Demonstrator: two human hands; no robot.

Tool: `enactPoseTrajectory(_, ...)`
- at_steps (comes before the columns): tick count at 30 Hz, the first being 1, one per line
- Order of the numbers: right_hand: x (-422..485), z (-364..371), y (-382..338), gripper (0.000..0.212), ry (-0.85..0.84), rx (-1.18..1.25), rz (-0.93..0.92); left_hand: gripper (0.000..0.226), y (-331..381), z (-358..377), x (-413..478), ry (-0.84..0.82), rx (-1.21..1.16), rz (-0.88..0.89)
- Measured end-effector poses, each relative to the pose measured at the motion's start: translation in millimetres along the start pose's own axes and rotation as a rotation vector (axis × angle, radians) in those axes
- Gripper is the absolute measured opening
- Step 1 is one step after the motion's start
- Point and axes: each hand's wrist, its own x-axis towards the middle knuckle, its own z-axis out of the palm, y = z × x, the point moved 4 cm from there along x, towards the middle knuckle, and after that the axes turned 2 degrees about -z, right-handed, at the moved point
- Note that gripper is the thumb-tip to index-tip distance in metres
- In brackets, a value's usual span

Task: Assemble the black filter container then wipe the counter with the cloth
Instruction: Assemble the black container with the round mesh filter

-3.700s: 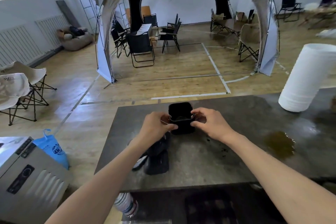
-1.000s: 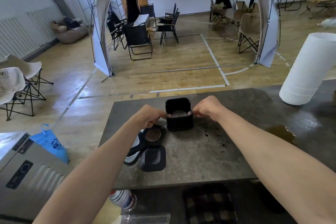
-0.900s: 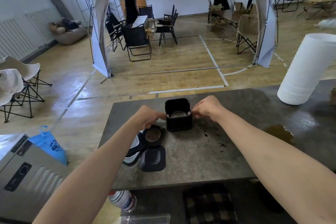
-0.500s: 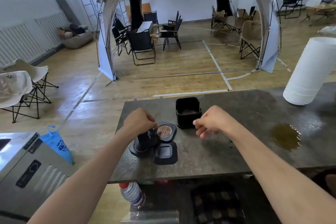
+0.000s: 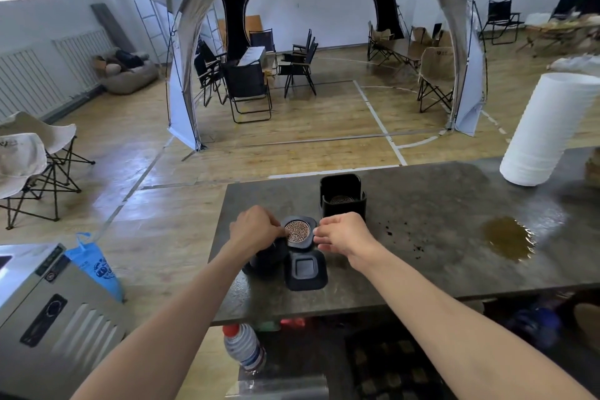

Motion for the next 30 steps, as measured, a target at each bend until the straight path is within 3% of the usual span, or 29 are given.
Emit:
enactPoseTrajectory(3,0.8,4.8,2.2,0.035,0.03,0.091,-0.053,0.018,-14.0,-3.2,5.3,-0.008,-0.24,-0.017)
enactPoseTrajectory(6,-0.8,8.5,-6.6,0.026,0.099,0.057,-0.207,0.018,-12.0,-11.4,3.0,0.003,-0.521,0.04)
enactPoseTrajectory(10,0.0,1.0,-26.4,0.013,0.228,-0.146,-0.481,0.013,4.9,-26.2,-4.8,0.069,-0.733,0.139)
enactPoseTrajectory(13,5.3,-22.0,-49.9,0.011,0.299,-0.174,-0.556,0.012,28.5,-32.3,-4.5,0.026,-0.787,0.183)
enactPoseTrajectory(16,14.0,-53.0,-77.2,0.014,0.32,-0.103,-0.508,0.022,57.8,-31.0,2.4,-0.12,-0.826,0.111)
enactPoseTrajectory(20,31.4,-89.3,-91.9,0.017,0.243,0.055,-0.274,0.024,90.9,-19.2,15.7,-0.318,-1.037,-0.03)
enactPoseTrajectory(23,45.4,-102.5,-84.7,0.023,0.196,0.094,-0.116,0.022,98.3,-5.6,24.7,-0.321,-0.918,-0.079)
enactPoseTrajectory(30,72.8,-106.0,-56.2,0.028,0.166,-0.076,0.033,0.029,84.5,21.2,35.1,-0.297,-0.775,-0.196)
